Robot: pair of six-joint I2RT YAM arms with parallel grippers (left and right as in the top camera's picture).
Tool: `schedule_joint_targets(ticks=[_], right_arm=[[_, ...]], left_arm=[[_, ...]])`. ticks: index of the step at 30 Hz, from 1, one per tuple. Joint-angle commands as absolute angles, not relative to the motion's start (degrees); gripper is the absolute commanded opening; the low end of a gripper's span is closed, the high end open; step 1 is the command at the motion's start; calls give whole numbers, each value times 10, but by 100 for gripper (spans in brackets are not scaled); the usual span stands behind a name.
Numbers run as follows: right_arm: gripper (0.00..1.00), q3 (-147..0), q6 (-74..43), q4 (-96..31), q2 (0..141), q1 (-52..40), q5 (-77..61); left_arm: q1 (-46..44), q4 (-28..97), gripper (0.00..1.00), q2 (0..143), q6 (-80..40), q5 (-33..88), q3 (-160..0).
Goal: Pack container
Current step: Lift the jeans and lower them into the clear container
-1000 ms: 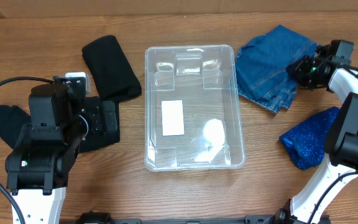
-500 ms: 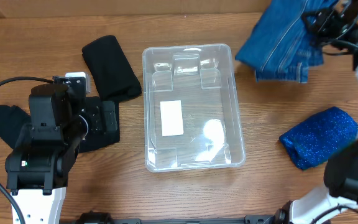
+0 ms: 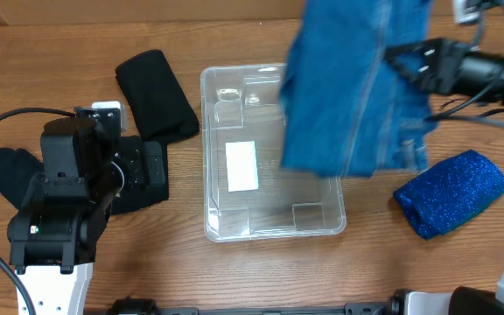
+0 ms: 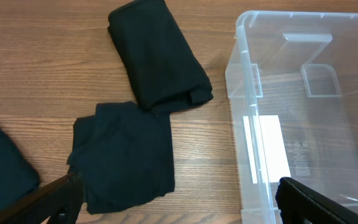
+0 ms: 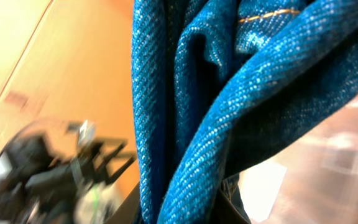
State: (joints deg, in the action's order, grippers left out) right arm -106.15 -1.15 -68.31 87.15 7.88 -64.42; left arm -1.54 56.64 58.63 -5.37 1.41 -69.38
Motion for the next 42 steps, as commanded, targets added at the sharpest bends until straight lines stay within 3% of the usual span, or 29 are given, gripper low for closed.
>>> schedule_joint_targets(ticks=[1,9,25,32,34,35,36,42], right_arm=[[4,-1079,37,-700,860,-13,-665],[4,-995,-70,-623,863,-169,-441],[4,-728,-356,-276,955,-206,-412],[4,-714,-299,-271,1019,-206,-379],[14,-717,-276,-276,1016,-206,-350],[27,-722,-265,-283,1016,-206,-328],[32,-728,-256,-291,1013,-206,-309],[51,-809,-160,-410,1008,-206,-137]], left_arm=[[-19,566,100,589,-38,9,-708],[-19,566,100,589,-38,9,-708],[-19,567,100,589,-38,9,-708],[-19,568,100,589,-38,9,-708],[-19,568,100,589,-38,9,-708],[-19,569,100,589,-38,9,-708],[-19,569,100,589,-38,9,-708],[-19,572,100,589,-38,9,-708]])
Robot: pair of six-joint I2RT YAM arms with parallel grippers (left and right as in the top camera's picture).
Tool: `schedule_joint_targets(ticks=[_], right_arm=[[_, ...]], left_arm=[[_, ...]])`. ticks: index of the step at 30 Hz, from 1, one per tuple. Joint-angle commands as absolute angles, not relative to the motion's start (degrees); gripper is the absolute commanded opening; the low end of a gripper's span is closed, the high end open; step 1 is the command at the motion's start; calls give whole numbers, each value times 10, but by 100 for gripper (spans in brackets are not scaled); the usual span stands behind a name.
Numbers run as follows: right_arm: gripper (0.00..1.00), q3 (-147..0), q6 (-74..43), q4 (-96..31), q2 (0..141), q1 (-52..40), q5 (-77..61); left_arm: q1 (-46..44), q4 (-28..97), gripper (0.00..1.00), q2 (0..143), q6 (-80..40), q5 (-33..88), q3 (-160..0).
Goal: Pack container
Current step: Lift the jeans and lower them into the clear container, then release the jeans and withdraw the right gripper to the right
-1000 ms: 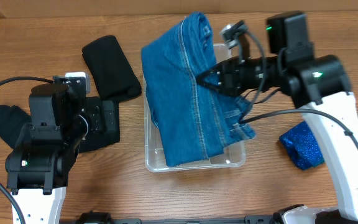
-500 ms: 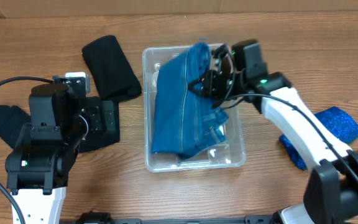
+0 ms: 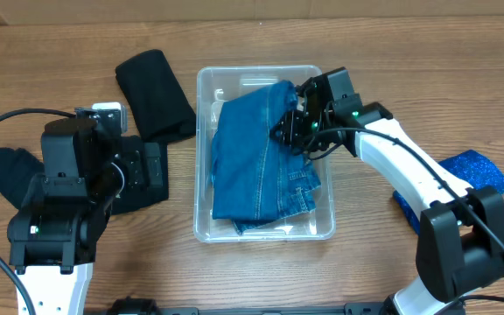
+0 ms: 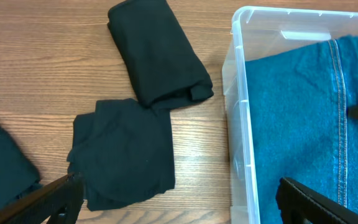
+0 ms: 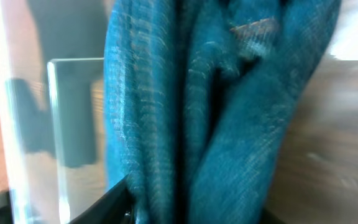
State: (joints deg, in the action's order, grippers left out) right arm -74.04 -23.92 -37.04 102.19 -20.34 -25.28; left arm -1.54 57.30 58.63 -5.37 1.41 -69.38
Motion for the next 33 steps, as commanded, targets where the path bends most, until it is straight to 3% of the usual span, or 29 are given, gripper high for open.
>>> schedule_joint_targets(ticks=[1,10,11,15,17,26,33], right_arm=[[53,-828,-142,-436,1008,-206,-114],[54,-1011,-83,-599,975,-206,-7],[50,-1015,-72,-603,973,-209,-20],[13,-1007,-42,-660,982,-242,-57],[4,-983,-43,-684,995,-270,-57],[4,-814,-193,-671,1032,-356,-59],[5,-684,-195,-580,1032,-352,-76]], left_arm=[[-19,572,100,589,-38,9,-708],[-19,571,100,589,-38,9,-708],[-19,571,100,589,-38,9,-708],[-19,571,100,589,-38,9,-708],[-19,571,100,589,-38,9,-708],[-19,572,100,589,-38,8,-708],[-19,572,100,589,-38,8,-708]])
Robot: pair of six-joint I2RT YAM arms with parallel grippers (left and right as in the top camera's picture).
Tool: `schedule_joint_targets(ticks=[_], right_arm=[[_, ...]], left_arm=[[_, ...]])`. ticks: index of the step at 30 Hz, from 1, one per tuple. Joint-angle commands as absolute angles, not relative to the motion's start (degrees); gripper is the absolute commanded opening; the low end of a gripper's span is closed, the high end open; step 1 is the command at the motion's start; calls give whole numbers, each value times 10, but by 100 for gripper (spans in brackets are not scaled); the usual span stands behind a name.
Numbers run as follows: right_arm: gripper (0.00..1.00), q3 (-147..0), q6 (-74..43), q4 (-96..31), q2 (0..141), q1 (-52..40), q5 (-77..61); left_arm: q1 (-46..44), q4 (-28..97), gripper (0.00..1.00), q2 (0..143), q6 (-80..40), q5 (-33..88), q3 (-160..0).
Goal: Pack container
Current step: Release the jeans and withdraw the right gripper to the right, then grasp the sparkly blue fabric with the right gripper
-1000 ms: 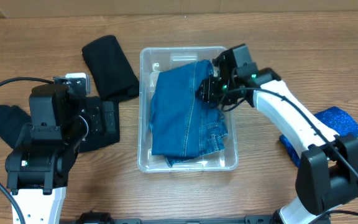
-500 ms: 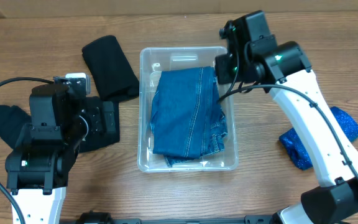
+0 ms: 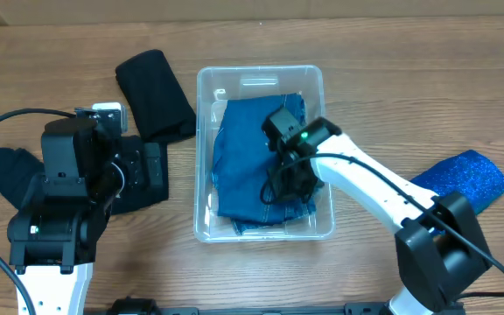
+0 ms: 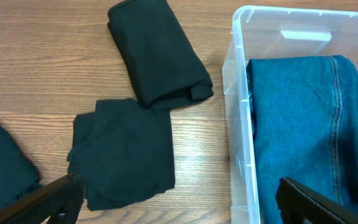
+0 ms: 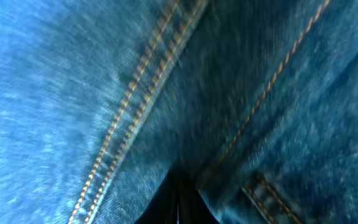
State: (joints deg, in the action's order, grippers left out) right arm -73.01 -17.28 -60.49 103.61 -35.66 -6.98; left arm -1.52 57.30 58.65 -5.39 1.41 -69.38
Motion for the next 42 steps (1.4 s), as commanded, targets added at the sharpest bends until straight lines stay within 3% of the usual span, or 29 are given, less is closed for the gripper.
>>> schedule_joint_targets(ticks=[1,7,13,17,18,20,22,24,28,35,39,42], right_arm=[[8,-675,-195,-572,1032,-350,-76],[11,-674,-193,-534,1032,-349,-37],[11,-844,-194,-615,1008,-348,29],[20,-985,-227,-660,961,-323,95],[27,-1011,-243,-669,948,-307,107],[39,-1046,-275,-686,918,-259,115],[62,-1051,-312,-702,882,-178,107],[76,-1051,-328,-732,863,-98,72],[86,-1041,-323,-799,840,80,-35],[87,-953,-210,-835,778,356,-171],[91,-829,-180,-809,769,462,-228],[91,-727,-176,-753,769,490,-228]], left_arm=[[-19,572,100,589,-38,9,-708],[-19,572,100,589,-38,9,-708],[-19,572,100,589,-38,9,-708],[-19,572,100,589,-38,8,-708],[-19,572,100,589,-38,8,-708],[-19,572,100,589,-38,8,-708],[-19,572,100,589,-38,8,-708],[-19,572,100,589,-38,8,-708],[-19,572,100,589,-38,1,-708],[-19,572,100,589,-38,-6,-708],[-19,572,100,589,-38,-6,-708],[-19,572,100,589,-38,-6,-708]])
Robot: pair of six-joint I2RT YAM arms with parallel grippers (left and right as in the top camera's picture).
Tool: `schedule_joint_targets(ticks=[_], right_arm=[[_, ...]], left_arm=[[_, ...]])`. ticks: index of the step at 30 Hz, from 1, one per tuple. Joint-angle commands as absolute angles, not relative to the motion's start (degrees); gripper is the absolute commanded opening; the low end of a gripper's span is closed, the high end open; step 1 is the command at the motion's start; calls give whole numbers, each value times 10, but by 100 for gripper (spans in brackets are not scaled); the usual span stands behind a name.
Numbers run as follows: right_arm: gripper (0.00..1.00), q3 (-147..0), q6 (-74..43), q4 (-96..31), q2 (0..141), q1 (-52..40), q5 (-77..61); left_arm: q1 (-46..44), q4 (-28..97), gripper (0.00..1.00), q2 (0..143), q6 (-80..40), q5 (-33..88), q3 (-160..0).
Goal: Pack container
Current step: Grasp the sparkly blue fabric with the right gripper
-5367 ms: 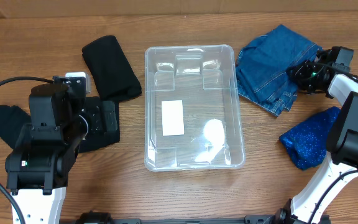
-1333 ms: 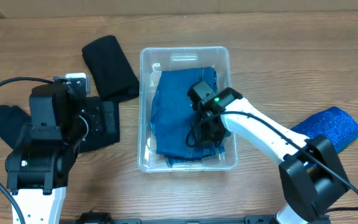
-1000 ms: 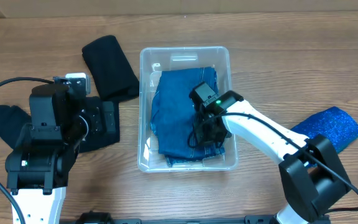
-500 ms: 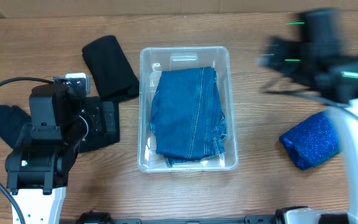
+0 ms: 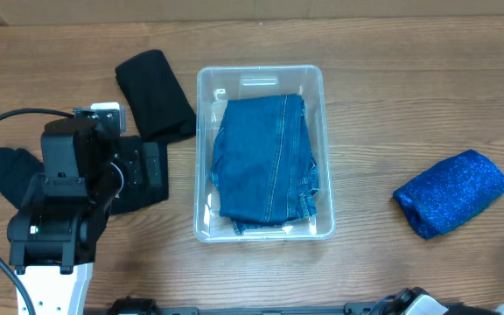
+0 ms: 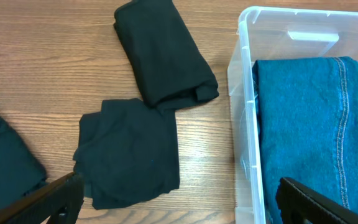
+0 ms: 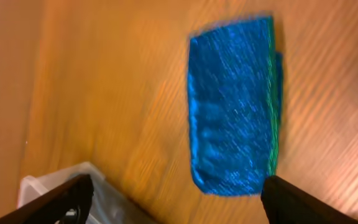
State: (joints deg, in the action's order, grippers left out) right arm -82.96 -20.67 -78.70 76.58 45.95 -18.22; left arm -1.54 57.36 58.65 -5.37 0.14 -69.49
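Note:
A clear plastic container (image 5: 261,71) stands mid-table with folded blue jeans (image 5: 265,162) lying flat inside; the jeans also show in the left wrist view (image 6: 309,130). A sparkly blue folded cloth (image 5: 451,192) lies on the table to its right, seen from above in the right wrist view (image 7: 235,106). My right gripper (image 7: 179,199) is open and empty, high above that cloth. My left gripper (image 6: 179,199) is open and empty between a flat black cloth (image 6: 129,152) and the container wall (image 6: 244,124).
A rolled black cloth (image 5: 154,94) lies left of the container. Another black cloth (image 5: 7,175) sits at the far left. The left arm (image 5: 64,192) covers part of the flat black cloth. Only a bit of the right arm shows at the table's right edge.
My right gripper was down on the jeans in the container; now it is open and away at the right, above the sparkly blue cloth. The jeans stay in the container.
My right gripper held the jeans in the air over the empty container. Then the jeans lay in the container with the gripper at their right side, then on their middle. Now the jeans are let go and the right arm is at the table's right edge.

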Motion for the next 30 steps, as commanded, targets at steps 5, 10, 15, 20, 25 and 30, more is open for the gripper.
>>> schedule_joint_targets(ticks=[5,10,15,20,25,30], right_arm=[[94,-577,-175,-642,769,531,-228],[97,-482,-182,-540,771,553,-228],[100,-406,-208,-435,779,554,-228],[100,-351,-227,-356,809,554,-237],[100,-328,-227,-298,864,554,-242],[100,-328,-227,-263,938,554,-273]], left_arm=[[-19,572,100,589,-38,-6,-708],[-19,572,100,589,-38,-6,-708],[-19,572,100,589,-38,-6,-708],[-19,572,100,589,-38,-6,-708],[-19,572,100,589,-38,-6,-708],[-19,572,100,589,-38,-6,-708]])
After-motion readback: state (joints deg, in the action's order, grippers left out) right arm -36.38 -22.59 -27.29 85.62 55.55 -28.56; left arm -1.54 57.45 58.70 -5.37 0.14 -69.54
